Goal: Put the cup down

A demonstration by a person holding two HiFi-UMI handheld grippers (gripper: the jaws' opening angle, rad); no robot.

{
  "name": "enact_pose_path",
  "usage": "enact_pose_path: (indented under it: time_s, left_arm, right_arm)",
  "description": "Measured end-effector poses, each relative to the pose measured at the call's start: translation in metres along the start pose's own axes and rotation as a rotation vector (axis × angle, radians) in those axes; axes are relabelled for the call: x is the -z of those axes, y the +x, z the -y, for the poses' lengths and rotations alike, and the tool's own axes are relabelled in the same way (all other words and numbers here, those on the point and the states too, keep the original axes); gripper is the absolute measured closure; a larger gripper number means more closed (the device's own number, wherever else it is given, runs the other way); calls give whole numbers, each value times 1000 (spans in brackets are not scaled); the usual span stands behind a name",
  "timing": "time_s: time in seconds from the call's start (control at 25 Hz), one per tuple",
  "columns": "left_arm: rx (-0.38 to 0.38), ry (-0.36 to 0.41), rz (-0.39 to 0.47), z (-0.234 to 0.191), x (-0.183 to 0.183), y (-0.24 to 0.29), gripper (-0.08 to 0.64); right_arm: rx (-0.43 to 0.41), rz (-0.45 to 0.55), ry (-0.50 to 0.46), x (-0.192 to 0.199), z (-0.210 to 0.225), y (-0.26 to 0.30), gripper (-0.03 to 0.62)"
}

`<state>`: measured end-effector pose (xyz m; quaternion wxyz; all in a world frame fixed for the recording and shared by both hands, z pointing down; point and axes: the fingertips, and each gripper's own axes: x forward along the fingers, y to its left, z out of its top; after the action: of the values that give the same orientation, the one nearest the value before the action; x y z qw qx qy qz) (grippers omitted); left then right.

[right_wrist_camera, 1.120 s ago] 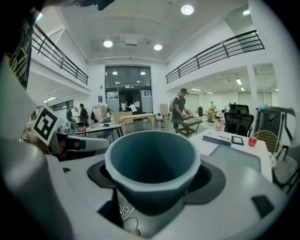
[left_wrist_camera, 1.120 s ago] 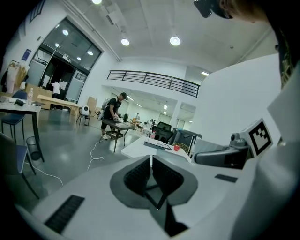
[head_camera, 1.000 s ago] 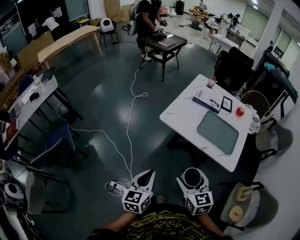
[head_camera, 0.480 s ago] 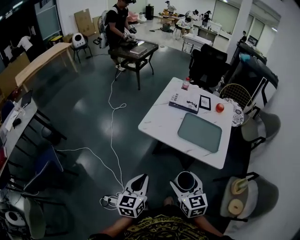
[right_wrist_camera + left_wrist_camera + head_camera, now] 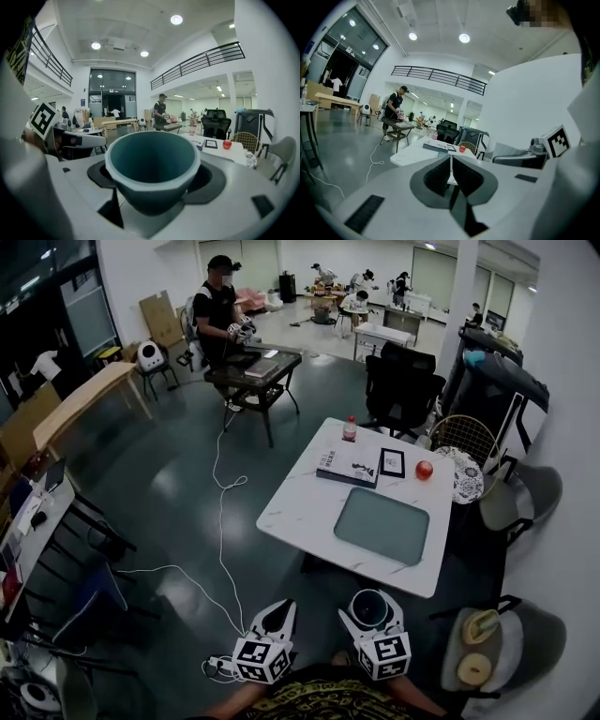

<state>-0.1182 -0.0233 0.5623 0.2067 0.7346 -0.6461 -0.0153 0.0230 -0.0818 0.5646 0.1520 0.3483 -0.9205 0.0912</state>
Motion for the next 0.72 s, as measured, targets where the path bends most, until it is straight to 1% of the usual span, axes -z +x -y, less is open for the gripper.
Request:
enact_pose_path:
  time_s: [0.2,0.4,0.56,0.72]
  left_arm:
    - [-22,10,8,17,-6,24,537]
    - [-53,14,-7,37,-3,46,537]
    - [-49,23,-21,53,1,65,537]
    - [-42,29,-32,68,6,79,537]
  right_arm:
    - [-22,14,-3,-1,29,3,222]
    - [-64,16,-5,-2,50,1,222]
    - [-66,23,-16,-8,67,0,222]
    - [-68,18,-25,-2,83,-3,222]
